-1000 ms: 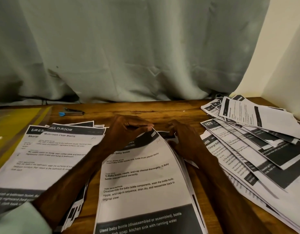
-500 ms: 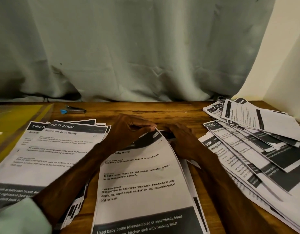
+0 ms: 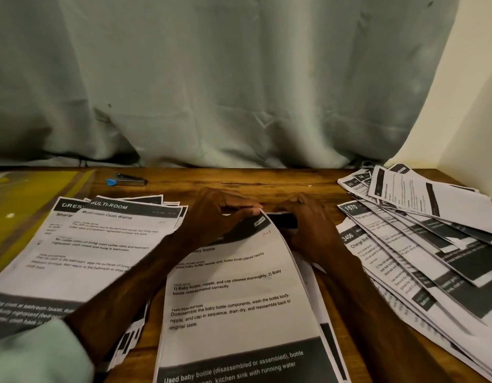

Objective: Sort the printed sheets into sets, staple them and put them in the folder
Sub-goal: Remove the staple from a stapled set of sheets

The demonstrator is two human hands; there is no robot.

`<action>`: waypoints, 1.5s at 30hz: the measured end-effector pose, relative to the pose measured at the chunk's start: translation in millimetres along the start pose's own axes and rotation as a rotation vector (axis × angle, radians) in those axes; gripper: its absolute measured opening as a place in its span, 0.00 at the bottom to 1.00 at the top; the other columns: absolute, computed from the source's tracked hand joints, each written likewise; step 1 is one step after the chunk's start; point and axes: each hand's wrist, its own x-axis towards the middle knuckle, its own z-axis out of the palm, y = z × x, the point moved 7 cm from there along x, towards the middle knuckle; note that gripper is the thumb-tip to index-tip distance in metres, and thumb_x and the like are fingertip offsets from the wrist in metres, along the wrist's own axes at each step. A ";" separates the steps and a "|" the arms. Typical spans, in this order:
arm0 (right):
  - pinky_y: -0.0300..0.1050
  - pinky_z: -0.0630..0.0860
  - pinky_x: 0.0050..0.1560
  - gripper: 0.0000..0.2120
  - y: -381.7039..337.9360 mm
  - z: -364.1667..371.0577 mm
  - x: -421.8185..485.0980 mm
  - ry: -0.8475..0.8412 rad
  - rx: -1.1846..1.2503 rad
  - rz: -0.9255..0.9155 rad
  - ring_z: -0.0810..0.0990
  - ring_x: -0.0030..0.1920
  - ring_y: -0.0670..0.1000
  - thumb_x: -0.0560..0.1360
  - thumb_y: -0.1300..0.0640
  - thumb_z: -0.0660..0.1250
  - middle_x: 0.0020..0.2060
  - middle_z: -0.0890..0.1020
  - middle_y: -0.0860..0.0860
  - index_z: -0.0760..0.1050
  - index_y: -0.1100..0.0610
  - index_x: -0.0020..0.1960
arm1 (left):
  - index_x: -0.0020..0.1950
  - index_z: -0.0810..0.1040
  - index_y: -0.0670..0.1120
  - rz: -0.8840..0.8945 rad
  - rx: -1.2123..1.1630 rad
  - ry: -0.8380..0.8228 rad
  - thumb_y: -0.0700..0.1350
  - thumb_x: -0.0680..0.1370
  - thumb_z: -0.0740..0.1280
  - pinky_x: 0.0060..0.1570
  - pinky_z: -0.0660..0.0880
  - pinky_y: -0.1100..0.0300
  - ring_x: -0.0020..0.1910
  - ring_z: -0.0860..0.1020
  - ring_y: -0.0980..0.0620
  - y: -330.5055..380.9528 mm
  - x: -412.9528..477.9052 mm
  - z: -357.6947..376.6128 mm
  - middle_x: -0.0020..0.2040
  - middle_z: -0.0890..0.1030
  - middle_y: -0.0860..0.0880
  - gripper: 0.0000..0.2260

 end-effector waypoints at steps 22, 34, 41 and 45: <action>0.46 0.81 0.52 0.12 0.3 -9.1 -0.6 -0.059 0.795 0.137 0.85 0.50 0.48 0.84 0.60 0.61 0.50 0.86 0.49 0.78 0.51 0.63 | 0.59 0.85 0.50 -0.032 0.268 0.067 0.49 0.78 0.72 0.50 0.71 0.71 0.46 0.84 0.54 14.3 -6.4 19.1 0.52 0.87 0.48 0.11; 0.32 0.78 0.38 0.09 -2.6 -22.4 -7.2 0.021 0.840 0.087 0.85 0.39 0.43 0.81 0.58 0.66 0.37 0.87 0.43 0.84 0.51 0.46 | 0.55 0.86 0.43 0.052 0.162 0.168 0.44 0.77 0.75 0.55 0.70 0.79 0.46 0.84 0.55 34.2 -0.2 20.8 0.50 0.87 0.46 0.09; 0.31 0.77 0.38 0.15 -9.4 -21.0 -9.8 -0.114 0.897 0.140 0.84 0.39 0.43 0.83 0.55 0.62 0.36 0.86 0.47 0.83 0.63 0.49 | 0.53 0.86 0.44 0.121 0.230 0.213 0.53 0.81 0.65 0.45 0.80 0.62 0.40 0.85 0.50 34.3 -2.6 19.8 0.44 0.87 0.47 0.15; 0.32 0.77 0.35 0.18 -2.3 -27.1 -11.9 -0.049 0.964 0.246 0.85 0.37 0.44 0.82 0.48 0.62 0.37 0.87 0.49 0.84 0.56 0.44 | 0.54 0.86 0.43 0.124 0.186 0.263 0.57 0.82 0.63 0.48 0.77 0.64 0.42 0.85 0.50 33.2 -2.5 11.8 0.46 0.87 0.46 0.19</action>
